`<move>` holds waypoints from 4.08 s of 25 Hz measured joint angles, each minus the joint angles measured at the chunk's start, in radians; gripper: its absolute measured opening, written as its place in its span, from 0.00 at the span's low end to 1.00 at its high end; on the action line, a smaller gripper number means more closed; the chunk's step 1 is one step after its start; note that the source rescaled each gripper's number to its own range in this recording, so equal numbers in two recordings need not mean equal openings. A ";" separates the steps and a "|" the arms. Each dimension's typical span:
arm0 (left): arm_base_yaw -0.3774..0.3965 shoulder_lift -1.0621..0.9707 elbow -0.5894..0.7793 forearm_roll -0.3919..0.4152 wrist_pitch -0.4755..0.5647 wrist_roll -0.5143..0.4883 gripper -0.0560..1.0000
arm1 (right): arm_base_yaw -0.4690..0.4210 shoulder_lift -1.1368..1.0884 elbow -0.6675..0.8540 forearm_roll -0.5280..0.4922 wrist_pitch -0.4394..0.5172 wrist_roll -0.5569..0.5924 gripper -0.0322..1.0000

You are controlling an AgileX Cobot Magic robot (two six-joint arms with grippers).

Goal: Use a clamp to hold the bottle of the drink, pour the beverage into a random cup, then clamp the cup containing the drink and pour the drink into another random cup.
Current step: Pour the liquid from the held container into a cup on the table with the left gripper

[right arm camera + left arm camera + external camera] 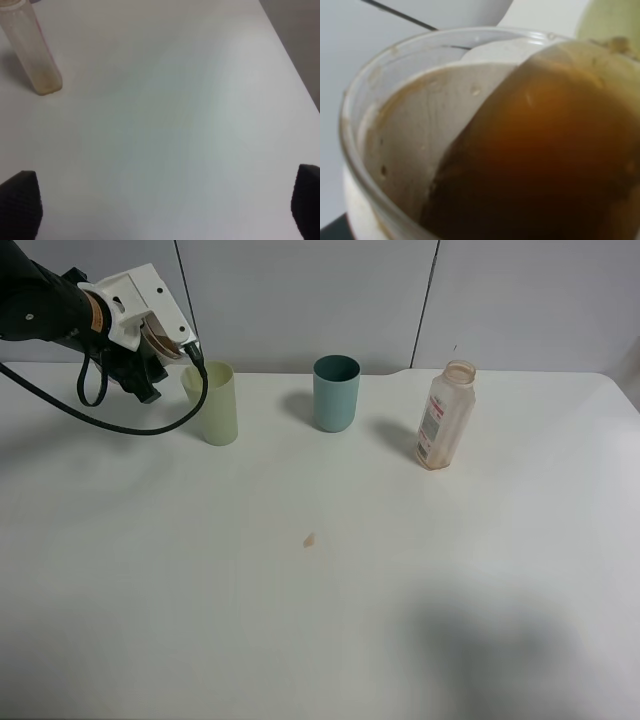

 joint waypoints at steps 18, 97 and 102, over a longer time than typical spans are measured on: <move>0.000 0.000 0.000 0.018 0.020 0.047 0.10 | 0.000 0.000 0.000 0.000 0.000 0.000 1.00; -0.019 0.008 -0.077 0.027 0.081 0.286 0.10 | 0.000 0.000 0.000 0.000 0.000 0.000 1.00; -0.021 0.008 -0.078 0.027 0.081 0.311 0.10 | 0.000 0.000 0.000 0.000 0.000 0.000 1.00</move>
